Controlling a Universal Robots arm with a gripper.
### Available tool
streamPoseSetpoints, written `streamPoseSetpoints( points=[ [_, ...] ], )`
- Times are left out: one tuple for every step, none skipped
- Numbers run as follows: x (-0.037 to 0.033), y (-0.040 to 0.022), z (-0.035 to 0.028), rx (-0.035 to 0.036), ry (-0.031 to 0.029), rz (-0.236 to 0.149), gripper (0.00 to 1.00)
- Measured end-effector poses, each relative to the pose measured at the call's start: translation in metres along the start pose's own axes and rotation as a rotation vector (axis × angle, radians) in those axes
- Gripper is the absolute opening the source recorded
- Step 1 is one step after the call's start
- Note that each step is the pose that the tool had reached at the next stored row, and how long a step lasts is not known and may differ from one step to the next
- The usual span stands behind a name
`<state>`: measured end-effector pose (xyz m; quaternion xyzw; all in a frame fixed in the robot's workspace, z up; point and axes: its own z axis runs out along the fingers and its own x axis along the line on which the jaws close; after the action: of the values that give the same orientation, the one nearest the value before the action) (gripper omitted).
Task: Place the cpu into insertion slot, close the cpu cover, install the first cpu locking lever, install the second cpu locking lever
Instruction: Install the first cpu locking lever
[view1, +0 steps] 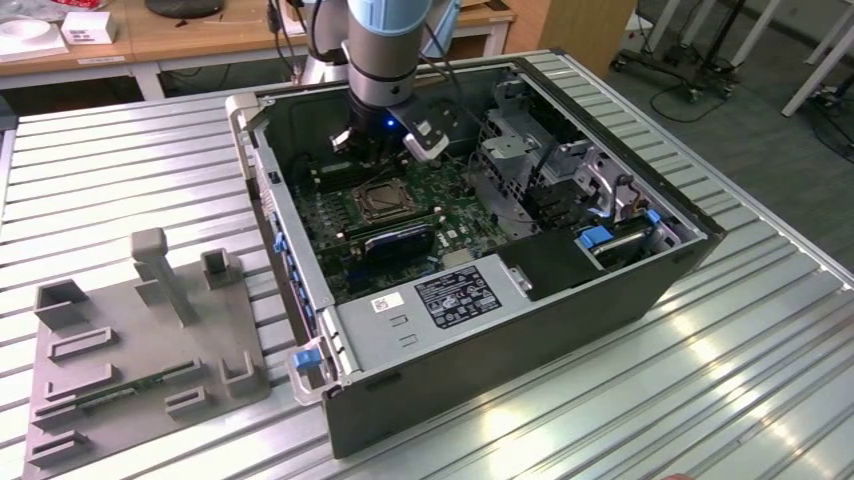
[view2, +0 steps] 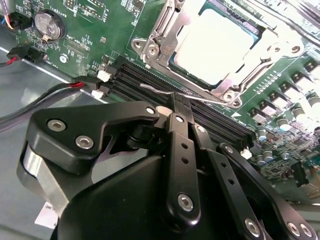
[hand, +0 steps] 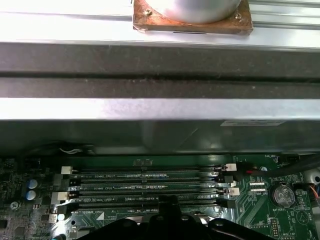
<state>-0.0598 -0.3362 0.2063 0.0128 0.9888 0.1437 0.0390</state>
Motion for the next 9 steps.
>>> streamPoseSetpoints(
  points=[
    [-0.0003,-0.0001,0.0005,0.0,0.0,0.0,0.11],
    [-0.0005,-0.0003,0.0009,0.0,0.0,0.0,0.11],
    [-0.0008,-0.0004,0.0013,0.0001,0.0001,0.0,0.11],
    [-0.0011,-0.0005,0.0017,0.0001,0.0001,0.0,0.11],
    [-0.0013,-0.0006,0.002,0.0001,0.0001,0.0,0.11],
    [-0.0016,-0.0006,0.0023,0.0001,0.0001,0.0,0.11],
    [-0.0019,-0.0007,0.0027,0.0001,0.0,0.0,0.11],
    [-0.0022,-0.0008,0.0029,0.0,0.0,0.0,0.11],
    [-0.0024,-0.0009,0.0032,0.0001,0.0,0.0,0.11]
  ],
)
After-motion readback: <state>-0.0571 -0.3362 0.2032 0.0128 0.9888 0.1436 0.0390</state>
